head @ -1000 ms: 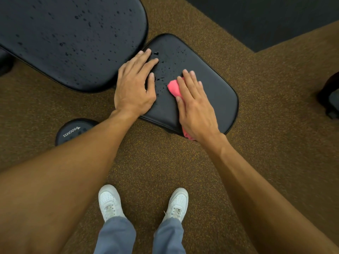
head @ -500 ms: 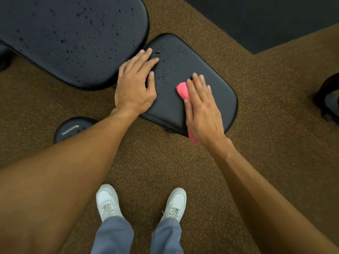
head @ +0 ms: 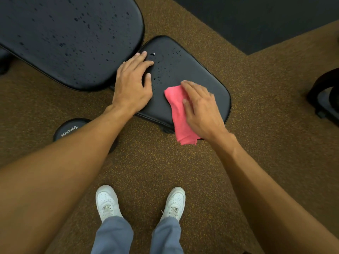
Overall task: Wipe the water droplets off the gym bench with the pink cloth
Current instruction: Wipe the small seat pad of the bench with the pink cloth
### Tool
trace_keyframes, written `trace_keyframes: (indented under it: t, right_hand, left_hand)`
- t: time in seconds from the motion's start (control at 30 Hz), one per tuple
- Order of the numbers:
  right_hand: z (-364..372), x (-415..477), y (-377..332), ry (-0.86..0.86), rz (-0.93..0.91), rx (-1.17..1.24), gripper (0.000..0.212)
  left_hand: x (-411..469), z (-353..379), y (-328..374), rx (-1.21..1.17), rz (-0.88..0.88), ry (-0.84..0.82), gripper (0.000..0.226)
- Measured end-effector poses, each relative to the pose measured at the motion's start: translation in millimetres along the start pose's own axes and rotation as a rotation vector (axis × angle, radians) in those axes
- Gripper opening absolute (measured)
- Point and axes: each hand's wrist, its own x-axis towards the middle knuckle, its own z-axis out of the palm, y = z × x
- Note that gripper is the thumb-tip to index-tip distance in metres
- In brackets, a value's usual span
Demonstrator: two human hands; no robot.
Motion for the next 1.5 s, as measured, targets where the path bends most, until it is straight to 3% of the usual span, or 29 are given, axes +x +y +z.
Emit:
trace_keyframes:
  t: [0.17,0.43,0.57,0.7,0.87,1.0,1.13,1.27,1.4,1.5]
  right_hand:
    - [-14,22,5,-0.116,-0.004,-0.112,0.055]
    - [-25,29,15,-0.172,0.104,-0.055,0.028]
    - [-34,20,20,-0.115,0.263,0.326,0.018]
    - [-47,14,16,-0.046,0.295,0.604,0.02]
    - [-57,7,7,0.075,0.277,0.876,0.039]
    - [-55,-6,-3,0.119,0.214,0.873,0.061]
    - [-46,-18,-8,0.071,0.265,0.945,0.057]
    - [-38,-15,-8,0.072,0.247,0.834,0.054]
    - [-37,-7,-6,0.087,0.318,0.77,0.055]
    - [-43,-4,-2,0.09,0.335,0.619,0.046]
  left_hand:
    - [-24,-12,23,0.054,0.025,0.043,0.03]
    - [-32,-16,40,0.028,-0.037,-0.202,0.034]
    - [-30,-18,52,-0.208,-0.133,-0.354,0.036]
    - [-25,-20,65,-0.498,-0.258,-0.483,0.027]
    - [-15,-18,73,-0.7,-0.36,-0.423,0.026]
    - [-10,-25,79,-0.844,-0.436,-0.34,0.026]
    - [-6,-31,78,-0.959,-0.437,-0.302,0.02]
    - [-5,-35,73,-0.962,-0.385,-0.322,0.016]
    - [-4,-43,68,-0.8,-0.28,-0.446,0.049]
    - [-1,-43,68,-0.572,-0.219,-0.49,0.06]
